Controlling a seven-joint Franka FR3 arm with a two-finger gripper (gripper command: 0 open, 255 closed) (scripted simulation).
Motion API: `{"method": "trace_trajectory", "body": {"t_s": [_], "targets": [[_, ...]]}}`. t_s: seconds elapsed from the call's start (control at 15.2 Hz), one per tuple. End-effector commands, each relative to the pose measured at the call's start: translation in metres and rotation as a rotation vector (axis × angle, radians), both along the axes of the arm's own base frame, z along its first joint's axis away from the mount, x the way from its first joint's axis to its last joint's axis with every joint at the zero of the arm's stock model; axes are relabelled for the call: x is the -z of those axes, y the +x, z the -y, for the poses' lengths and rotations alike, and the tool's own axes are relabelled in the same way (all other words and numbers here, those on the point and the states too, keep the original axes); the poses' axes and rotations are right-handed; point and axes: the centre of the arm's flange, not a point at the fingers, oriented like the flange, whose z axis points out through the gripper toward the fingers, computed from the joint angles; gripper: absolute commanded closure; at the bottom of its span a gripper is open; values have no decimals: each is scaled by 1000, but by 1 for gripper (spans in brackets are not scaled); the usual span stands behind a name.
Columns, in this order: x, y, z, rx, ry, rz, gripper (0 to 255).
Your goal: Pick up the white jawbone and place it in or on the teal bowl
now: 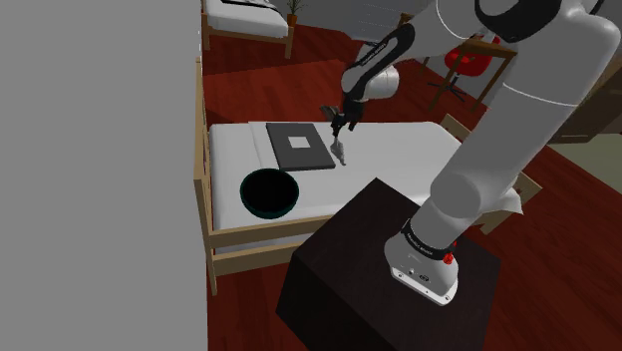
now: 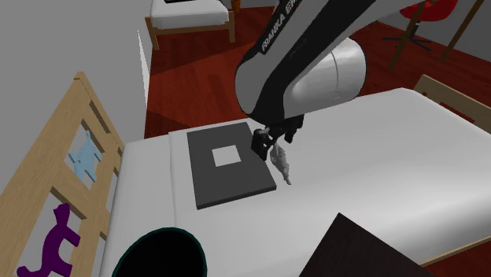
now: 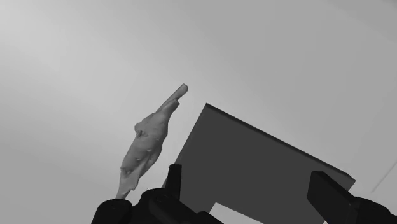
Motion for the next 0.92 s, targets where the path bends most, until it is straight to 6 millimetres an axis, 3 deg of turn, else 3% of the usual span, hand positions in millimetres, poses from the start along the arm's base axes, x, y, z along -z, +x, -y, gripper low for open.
{"method": "trace_trajectory", "body": {"t_s": [0.0,0.73,0.86], "targets": [[22,7,16,23,2,3,0],[132,35,107,144,18,17,0],[144,37,113,152,19,18,0]]}}
